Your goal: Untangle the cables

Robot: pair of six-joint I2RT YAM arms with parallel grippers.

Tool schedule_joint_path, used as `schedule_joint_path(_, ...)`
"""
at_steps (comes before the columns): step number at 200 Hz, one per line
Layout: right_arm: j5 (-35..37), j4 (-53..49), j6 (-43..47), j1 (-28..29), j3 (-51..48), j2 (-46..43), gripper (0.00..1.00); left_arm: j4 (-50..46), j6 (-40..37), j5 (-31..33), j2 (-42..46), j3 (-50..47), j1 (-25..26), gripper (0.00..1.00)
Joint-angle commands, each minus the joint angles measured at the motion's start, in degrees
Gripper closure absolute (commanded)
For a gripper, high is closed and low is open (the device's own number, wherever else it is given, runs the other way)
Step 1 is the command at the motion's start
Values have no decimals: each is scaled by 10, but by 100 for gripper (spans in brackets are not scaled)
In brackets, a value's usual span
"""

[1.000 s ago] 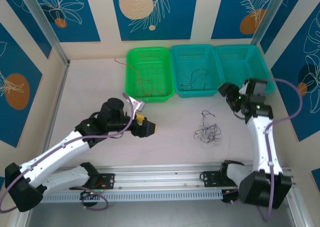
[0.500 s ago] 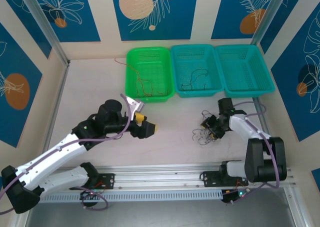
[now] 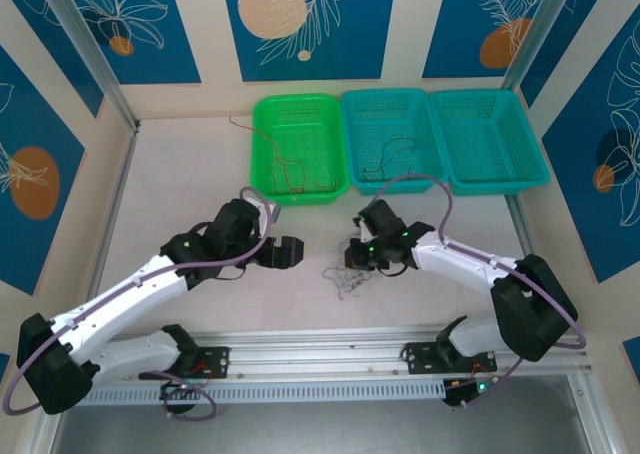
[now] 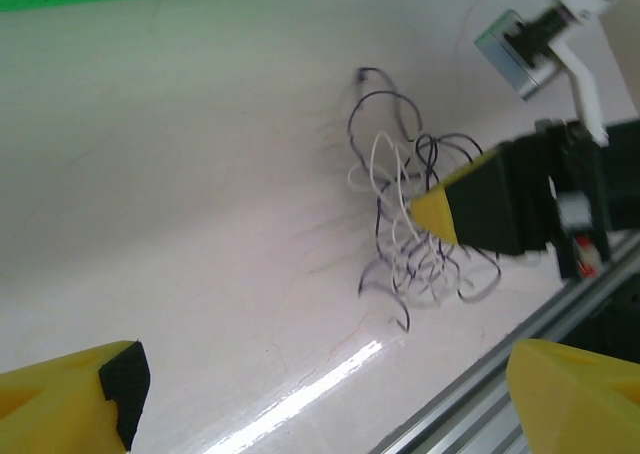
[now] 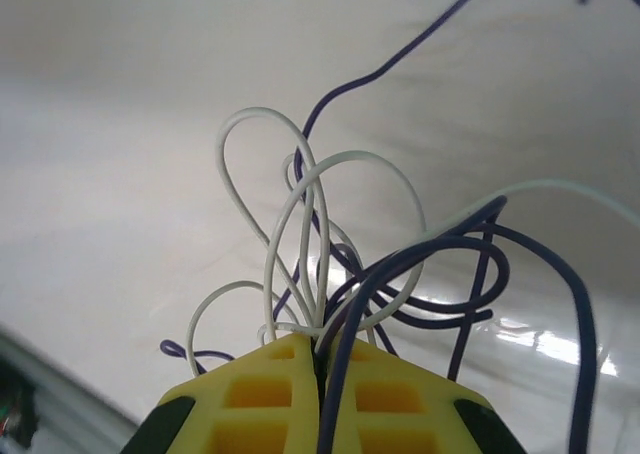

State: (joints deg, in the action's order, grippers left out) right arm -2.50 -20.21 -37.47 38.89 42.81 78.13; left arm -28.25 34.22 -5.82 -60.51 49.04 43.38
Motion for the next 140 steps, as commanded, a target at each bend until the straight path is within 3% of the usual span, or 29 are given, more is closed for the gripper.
schedule_joint_path(1,-47,50,66,45,28,31,100,15,54,-8,-3,-21,-23,8)
schedule_joint_path(41,-104,54,83,99,80,128,100,112,121,-71,-15,-92,-63,11)
schedule_joint_path(92,-117,78,81,111,77,143,100,170,161,-98,-65,-139,-109,22)
schedule_joint_path(125,-135,78,88,112,78,144,100,234,117,-143,-109,-135,-123,23)
schedule_joint_path(140,-131,76,88,112,79,144,100,193,54,-131,-145,-105,-124,27)
